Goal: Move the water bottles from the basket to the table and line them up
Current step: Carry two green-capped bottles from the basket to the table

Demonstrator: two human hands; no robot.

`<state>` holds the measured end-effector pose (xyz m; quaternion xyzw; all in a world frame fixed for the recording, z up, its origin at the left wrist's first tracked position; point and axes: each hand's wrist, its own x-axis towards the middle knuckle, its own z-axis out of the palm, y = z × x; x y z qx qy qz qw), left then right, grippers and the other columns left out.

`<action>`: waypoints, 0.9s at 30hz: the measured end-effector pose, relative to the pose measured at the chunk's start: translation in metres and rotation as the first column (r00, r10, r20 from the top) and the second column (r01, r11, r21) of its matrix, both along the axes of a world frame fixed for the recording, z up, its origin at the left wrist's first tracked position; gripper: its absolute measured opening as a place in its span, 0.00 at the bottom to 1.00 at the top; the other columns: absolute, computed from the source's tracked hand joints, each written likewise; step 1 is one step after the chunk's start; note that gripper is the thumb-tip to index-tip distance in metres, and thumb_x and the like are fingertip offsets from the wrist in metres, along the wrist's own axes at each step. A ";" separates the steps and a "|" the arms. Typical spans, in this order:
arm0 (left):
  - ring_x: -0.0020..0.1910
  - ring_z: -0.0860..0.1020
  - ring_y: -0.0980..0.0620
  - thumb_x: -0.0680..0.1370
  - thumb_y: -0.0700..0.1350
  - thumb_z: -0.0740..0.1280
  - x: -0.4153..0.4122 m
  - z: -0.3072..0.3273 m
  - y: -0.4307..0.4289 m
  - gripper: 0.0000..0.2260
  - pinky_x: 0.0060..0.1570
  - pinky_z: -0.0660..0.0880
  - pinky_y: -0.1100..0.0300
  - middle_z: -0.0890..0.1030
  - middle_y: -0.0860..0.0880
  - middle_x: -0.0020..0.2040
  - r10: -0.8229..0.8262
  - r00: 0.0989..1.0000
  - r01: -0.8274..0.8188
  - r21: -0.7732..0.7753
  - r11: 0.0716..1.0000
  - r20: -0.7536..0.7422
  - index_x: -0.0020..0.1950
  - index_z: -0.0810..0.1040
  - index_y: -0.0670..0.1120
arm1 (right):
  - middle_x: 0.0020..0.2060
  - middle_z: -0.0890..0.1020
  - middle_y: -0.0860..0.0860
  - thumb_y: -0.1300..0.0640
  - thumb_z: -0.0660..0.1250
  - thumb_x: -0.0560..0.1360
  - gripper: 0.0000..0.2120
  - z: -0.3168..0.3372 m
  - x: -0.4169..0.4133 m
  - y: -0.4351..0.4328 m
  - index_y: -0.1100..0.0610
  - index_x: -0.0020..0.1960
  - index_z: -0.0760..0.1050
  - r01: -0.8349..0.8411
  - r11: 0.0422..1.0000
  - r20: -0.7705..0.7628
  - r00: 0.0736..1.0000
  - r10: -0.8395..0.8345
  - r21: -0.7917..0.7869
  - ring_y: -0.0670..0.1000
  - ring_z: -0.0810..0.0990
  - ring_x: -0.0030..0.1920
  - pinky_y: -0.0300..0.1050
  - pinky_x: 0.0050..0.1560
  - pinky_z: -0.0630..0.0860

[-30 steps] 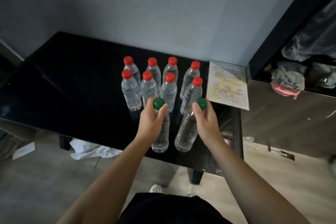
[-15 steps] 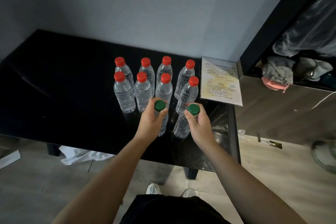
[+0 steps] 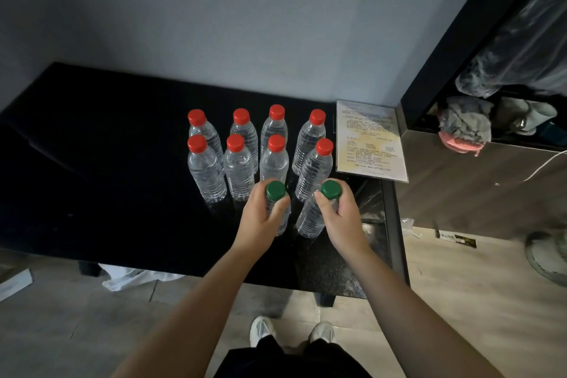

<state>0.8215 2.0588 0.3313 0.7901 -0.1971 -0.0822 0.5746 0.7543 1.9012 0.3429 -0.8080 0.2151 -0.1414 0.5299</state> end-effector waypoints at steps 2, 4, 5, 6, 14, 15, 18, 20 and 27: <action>0.56 0.73 0.64 0.77 0.47 0.68 0.000 -0.002 0.007 0.15 0.57 0.71 0.65 0.75 0.56 0.56 -0.029 0.999 0.031 0.069 0.997 -0.024 0.62 0.69 0.56 | 0.52 0.77 0.52 0.54 0.68 0.76 0.13 -0.003 -0.002 -0.001 0.52 0.59 0.72 -0.010 1.000 -0.019 1.000 0.010 -0.002 0.44 0.77 0.52 0.28 0.51 0.70; 0.60 0.71 0.65 0.76 0.48 0.70 0.002 -0.005 0.013 0.23 0.60 0.69 0.66 0.72 0.57 0.61 -0.034 0.998 0.040 0.116 0.992 -0.049 0.69 0.67 0.54 | 0.54 0.76 0.51 0.55 0.69 0.75 0.16 -0.006 -0.006 0.000 0.51 0.61 0.71 -0.026 1.000 -0.053 0.998 0.025 -0.003 0.44 0.77 0.54 0.31 0.54 0.71; 0.61 0.71 0.63 0.75 0.48 0.70 0.003 -0.007 0.014 0.25 0.62 0.69 0.62 0.71 0.56 0.63 -0.029 0.998 0.037 0.120 0.992 -0.063 0.71 0.66 0.53 | 0.55 0.76 0.51 0.56 0.70 0.75 0.17 -0.008 -0.007 0.000 0.51 0.62 0.70 -0.027 1.000 -0.065 0.998 0.027 -0.005 0.44 0.76 0.55 0.33 0.56 0.71; 0.62 0.71 0.60 0.75 0.48 0.70 0.004 -0.007 0.015 0.26 0.63 0.70 0.59 0.70 0.55 0.64 -0.028 0.997 0.037 0.123 0.992 -0.070 0.72 0.65 0.53 | 0.56 0.76 0.50 0.56 0.70 0.75 0.19 -0.010 -0.008 0.000 0.51 0.63 0.70 -0.025 1.000 -0.073 0.997 0.025 -0.009 0.44 0.76 0.56 0.35 0.58 0.72; 0.62 0.69 0.61 0.76 0.46 0.70 0.000 -0.007 0.006 0.26 0.62 0.68 0.62 0.69 0.57 0.63 -0.008 0.999 0.012 0.132 0.991 -0.032 0.71 0.65 0.55 | 0.59 0.76 0.48 0.55 0.71 0.74 0.23 -0.016 -0.006 0.001 0.51 0.67 0.68 0.006 1.000 -0.095 0.995 -0.006 0.000 0.40 0.75 0.58 0.24 0.55 0.68; 0.62 0.69 0.61 0.76 0.46 0.70 0.000 -0.006 0.006 0.26 0.62 0.68 0.62 0.69 0.57 0.63 -0.003 0.999 0.008 0.126 0.992 -0.039 0.70 0.64 0.58 | 0.59 0.76 0.48 0.55 0.71 0.74 0.24 -0.015 -0.006 0.001 0.51 0.68 0.68 0.008 1.000 -0.098 0.995 -0.008 -0.001 0.40 0.75 0.58 0.25 0.57 0.69; 0.64 0.70 0.59 0.75 0.48 0.71 -0.002 -0.008 0.007 0.25 0.64 0.69 0.58 0.70 0.56 0.65 0.009 0.998 0.000 0.135 0.991 -0.069 0.67 0.64 0.59 | 0.59 0.76 0.48 0.57 0.71 0.74 0.25 -0.007 -0.008 0.002 0.49 0.68 0.68 -0.010 1.000 -0.067 0.998 0.012 0.029 0.39 0.75 0.59 0.35 0.62 0.72; 0.67 0.69 0.56 0.74 0.50 0.71 -0.006 -0.015 0.008 0.29 0.66 0.69 0.55 0.70 0.52 0.68 0.046 0.990 -0.022 0.171 0.985 -0.135 0.72 0.63 0.52 | 0.63 0.75 0.47 0.58 0.72 0.73 0.30 -0.004 -0.014 0.000 0.46 0.70 0.65 -0.016 0.998 -0.068 0.997 0.021 0.066 0.38 0.73 0.62 0.31 0.62 0.68; 0.71 0.66 0.49 0.75 0.52 0.71 -0.070 -0.044 0.014 0.35 0.65 0.68 0.54 0.66 0.45 0.73 0.177 0.908 -0.036 0.351 0.936 -0.379 0.76 0.58 0.46 | 0.75 0.62 0.47 0.49 0.71 0.74 0.38 -0.023 -0.103 -0.028 0.47 0.77 0.55 0.109 0.993 -0.321 0.943 -0.086 0.054 0.48 0.61 0.74 0.50 0.72 0.63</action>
